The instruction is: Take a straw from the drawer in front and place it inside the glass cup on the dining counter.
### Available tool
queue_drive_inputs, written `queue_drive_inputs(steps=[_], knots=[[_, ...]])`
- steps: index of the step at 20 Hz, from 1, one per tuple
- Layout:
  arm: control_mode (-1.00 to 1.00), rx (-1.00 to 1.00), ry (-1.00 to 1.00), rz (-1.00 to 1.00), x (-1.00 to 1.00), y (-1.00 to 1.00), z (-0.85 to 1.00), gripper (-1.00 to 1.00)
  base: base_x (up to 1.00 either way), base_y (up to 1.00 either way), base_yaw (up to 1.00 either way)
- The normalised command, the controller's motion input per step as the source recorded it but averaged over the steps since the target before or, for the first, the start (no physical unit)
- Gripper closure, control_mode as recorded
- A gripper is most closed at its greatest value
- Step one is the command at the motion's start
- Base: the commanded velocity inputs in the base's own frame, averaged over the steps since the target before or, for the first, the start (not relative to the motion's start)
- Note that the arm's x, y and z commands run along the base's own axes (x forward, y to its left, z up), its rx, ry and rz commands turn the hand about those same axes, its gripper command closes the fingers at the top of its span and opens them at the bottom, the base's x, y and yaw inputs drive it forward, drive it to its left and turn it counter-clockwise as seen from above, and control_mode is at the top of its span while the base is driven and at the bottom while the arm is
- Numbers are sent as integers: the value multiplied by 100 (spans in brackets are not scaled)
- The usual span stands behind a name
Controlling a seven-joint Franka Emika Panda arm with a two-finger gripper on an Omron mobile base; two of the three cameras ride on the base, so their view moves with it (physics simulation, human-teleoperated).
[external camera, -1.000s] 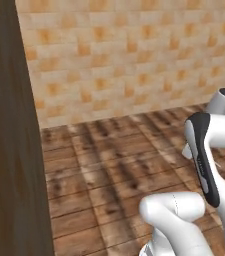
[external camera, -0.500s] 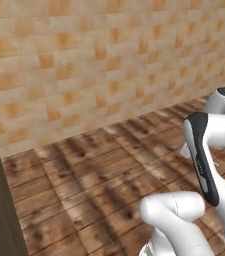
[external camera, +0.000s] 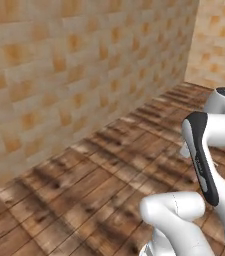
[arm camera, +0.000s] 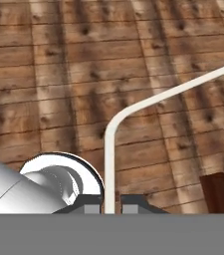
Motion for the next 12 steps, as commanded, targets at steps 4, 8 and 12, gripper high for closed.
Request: queue_drive_inputs(steps=[4,8,12], knots=[[100,0,0,0,0,0,0,100,100,30,-52],[100,0,0,0,0,0,0,100,100,23,-57],[100,0,0,0,0,0,0,100,100,19,-58]])
